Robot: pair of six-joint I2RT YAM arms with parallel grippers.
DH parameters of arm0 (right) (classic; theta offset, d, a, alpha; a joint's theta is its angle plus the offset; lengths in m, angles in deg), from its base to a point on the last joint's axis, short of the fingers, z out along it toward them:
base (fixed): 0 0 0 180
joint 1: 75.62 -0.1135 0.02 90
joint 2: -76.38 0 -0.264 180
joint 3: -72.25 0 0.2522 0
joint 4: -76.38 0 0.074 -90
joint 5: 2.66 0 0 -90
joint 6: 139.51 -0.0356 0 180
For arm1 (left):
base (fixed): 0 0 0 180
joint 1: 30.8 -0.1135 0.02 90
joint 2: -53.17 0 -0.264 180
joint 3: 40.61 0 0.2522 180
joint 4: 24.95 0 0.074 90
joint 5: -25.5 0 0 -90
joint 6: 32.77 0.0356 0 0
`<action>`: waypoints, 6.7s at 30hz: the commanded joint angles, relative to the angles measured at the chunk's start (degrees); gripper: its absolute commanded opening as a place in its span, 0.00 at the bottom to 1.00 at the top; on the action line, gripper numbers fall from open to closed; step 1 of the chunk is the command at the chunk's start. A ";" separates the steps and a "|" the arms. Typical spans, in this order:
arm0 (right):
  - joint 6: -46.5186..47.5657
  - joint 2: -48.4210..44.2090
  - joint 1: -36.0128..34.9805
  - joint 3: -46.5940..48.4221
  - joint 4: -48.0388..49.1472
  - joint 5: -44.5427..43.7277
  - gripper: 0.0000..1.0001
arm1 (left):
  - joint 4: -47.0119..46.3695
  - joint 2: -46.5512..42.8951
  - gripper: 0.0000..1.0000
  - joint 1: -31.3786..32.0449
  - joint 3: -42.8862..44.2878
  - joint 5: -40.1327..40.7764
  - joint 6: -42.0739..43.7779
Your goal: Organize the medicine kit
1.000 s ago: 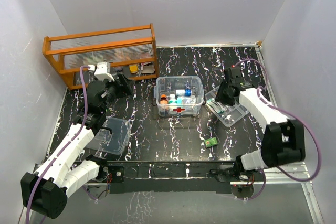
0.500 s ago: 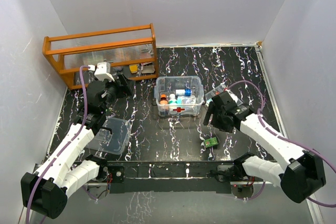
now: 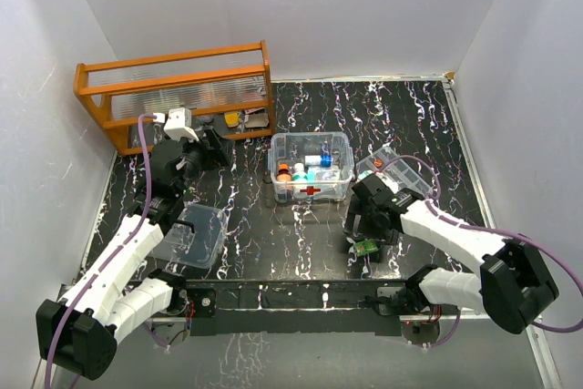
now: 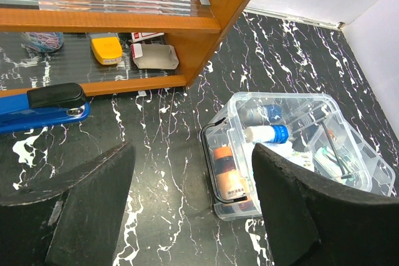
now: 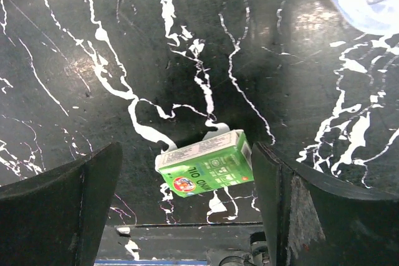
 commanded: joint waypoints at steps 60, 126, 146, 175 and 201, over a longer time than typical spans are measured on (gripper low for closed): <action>15.81 10.16 21.79 18.47 -3.58 -15.57 0.49 | -1.08 -4.01 0.74 0.40 -0.70 -0.09 0.46; 9.10 11.00 26.35 11.08 7.97 -20.69 0.52 | -0.62 -3.16 0.74 0.57 -0.55 0.23 0.72; 11.02 10.92 32.71 11.73 14.04 -17.41 0.38 | -0.72 -3.11 0.74 0.57 -0.61 0.22 0.72; 7.45 9.17 36.79 4.86 18.42 -2.58 0.17 | -0.53 -3.10 0.74 0.62 -0.50 0.34 0.82; 3.68 -3.08 37.16 0.52 12.97 -4.88 0.39 | -0.69 -3.07 0.75 0.67 -0.63 -0.05 0.64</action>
